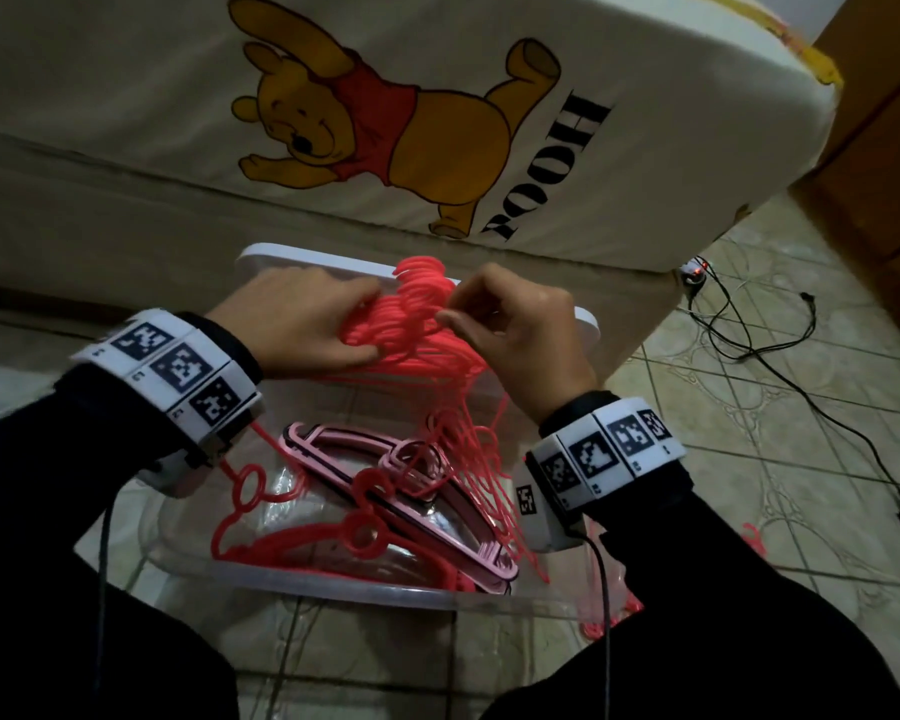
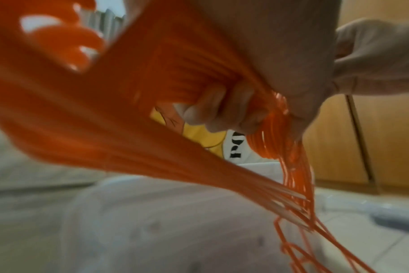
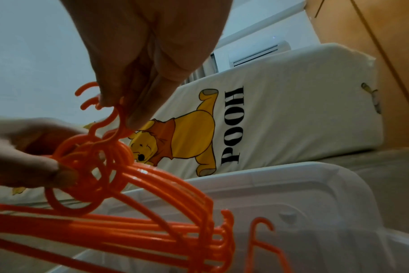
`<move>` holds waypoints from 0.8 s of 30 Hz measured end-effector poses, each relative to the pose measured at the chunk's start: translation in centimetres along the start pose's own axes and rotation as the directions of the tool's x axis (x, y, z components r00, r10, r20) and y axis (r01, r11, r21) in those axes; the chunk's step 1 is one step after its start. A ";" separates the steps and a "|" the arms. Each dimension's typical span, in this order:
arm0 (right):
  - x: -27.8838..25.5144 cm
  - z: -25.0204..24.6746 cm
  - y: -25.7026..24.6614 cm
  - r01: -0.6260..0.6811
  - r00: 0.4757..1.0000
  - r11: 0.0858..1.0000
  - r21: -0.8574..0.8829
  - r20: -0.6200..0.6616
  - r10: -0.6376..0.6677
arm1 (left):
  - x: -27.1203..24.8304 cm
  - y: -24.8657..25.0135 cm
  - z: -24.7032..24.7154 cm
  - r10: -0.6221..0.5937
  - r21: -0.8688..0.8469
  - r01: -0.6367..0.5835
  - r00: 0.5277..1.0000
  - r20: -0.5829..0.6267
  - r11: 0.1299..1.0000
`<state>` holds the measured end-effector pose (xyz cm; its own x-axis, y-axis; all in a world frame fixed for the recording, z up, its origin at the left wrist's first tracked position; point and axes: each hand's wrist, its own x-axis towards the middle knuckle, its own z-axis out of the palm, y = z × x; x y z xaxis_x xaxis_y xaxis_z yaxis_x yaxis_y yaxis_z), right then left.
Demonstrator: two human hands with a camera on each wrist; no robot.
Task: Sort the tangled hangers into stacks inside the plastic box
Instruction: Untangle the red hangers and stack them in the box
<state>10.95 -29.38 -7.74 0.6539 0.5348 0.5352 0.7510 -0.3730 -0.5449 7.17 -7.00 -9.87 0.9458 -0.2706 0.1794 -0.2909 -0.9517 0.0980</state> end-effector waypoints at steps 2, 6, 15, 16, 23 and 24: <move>0.1 0.1 0.6 -0.026 1.000 1.000 -0.012 0.011 0.026 | -0.2 -0.5 0.1 -0.003 0.163 0.002 1.000 0.002 0.987; 0.0 0.0 4.0 -0.212 0.958 0.957 -0.198 0.151 0.243 | -0.8 -1.2 0.7 -0.059 0.316 0.044 0.998 0.037 0.948; -3.4 5.2 8.6 -0.378 0.665 0.795 -0.474 0.459 0.589 | -0.7 -2.7 0.4 -0.039 0.184 0.025 0.997 0.074 0.983; -3.6 5.8 8.6 -0.397 0.655 0.792 -0.464 0.461 0.599 | -0.7 -2.7 0.3 -0.037 0.174 0.022 0.996 0.080 0.984; -5.1 8.0 8.5 -0.443 0.671 0.793 -0.418 0.432 0.603 | -1.4 -2.5 -0.5 -0.048 0.062 0.040 0.990 0.133 0.997; -5.3 8.1 8.4 -0.441 0.679 0.799 -0.409 0.431 0.595 | -1.5 -2.3 -0.6 -0.055 0.060 0.047 0.990 0.134 0.997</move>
<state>13.04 -29.24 -20.38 0.8507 0.4681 -0.2392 0.3496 -0.8436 -0.4076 6.38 -4.33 -9.80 0.9711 -0.2351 0.0413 -0.2369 -0.9704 0.0474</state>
